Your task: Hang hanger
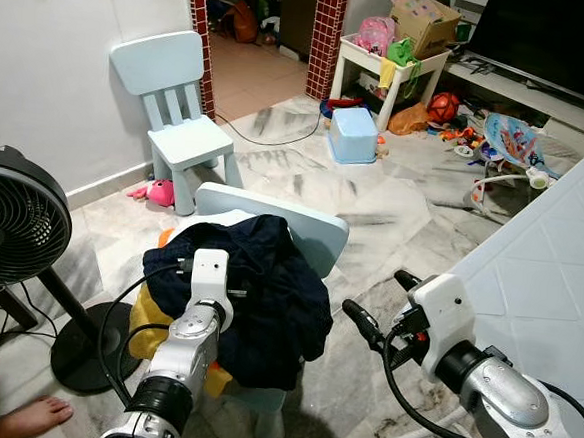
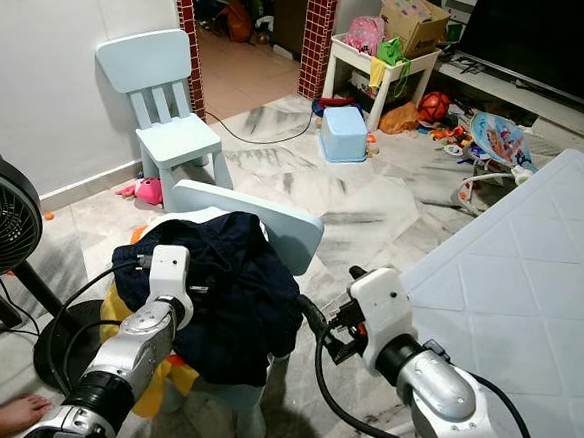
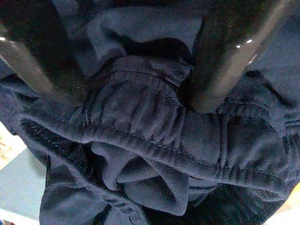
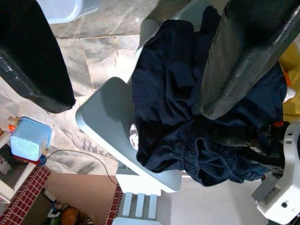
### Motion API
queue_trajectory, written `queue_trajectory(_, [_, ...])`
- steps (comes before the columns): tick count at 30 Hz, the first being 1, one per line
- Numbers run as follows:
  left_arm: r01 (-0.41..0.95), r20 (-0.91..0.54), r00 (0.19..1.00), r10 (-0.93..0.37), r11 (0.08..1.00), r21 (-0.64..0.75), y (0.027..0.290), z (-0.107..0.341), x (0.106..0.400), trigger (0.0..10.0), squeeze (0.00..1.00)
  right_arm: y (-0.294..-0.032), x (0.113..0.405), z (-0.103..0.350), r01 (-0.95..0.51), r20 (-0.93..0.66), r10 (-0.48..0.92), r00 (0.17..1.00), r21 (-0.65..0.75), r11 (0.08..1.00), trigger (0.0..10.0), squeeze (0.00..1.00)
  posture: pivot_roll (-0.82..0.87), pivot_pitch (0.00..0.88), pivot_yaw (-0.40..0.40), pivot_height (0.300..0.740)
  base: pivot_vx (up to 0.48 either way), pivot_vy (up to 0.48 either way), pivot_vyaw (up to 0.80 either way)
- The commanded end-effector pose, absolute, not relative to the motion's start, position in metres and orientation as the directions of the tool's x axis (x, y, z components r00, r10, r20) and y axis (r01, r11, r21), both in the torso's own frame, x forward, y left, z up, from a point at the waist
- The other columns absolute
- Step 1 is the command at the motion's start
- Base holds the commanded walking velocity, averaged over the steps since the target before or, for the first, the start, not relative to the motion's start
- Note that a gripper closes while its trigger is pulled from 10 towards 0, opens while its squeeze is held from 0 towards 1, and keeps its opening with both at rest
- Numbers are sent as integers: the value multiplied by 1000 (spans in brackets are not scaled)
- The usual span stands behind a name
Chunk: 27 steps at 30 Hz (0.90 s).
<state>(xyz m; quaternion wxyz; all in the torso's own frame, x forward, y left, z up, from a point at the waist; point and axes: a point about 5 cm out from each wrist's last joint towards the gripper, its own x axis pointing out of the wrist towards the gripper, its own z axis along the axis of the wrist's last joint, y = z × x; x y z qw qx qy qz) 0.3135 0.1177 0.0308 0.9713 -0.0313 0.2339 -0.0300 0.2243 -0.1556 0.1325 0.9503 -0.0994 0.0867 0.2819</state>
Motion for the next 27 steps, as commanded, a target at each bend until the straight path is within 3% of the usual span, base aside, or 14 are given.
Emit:
queue_trajectory(1, [42,-453,888,-74,996,-80,120,31,316,0,0,-149,223,136,-581,-209,551,808,-128,804,10000,0,-259,40,-26,740,0,0,0])
queue_trajectory(5, [52,-444,892,-81,996,-77,120,32,318,0,0,-145,216,129,-643,-256,604,754,-102,759,10000,0,-253,38,-28,740,0,0,0])
queue_trajectory(12, [61,-435,897,-86,996,-70,119,33,320,0,0,-142,215,123,-664,-290,620,730,-83,743,10000,0,-252,30,-23,740,0,0,0])
queue_trajectory(27, [57,-456,882,-117,988,-143,106,32,316,0,0,-146,219,119,-661,-313,605,733,-113,742,10000,0,-251,18,-19,740,0,0,0])
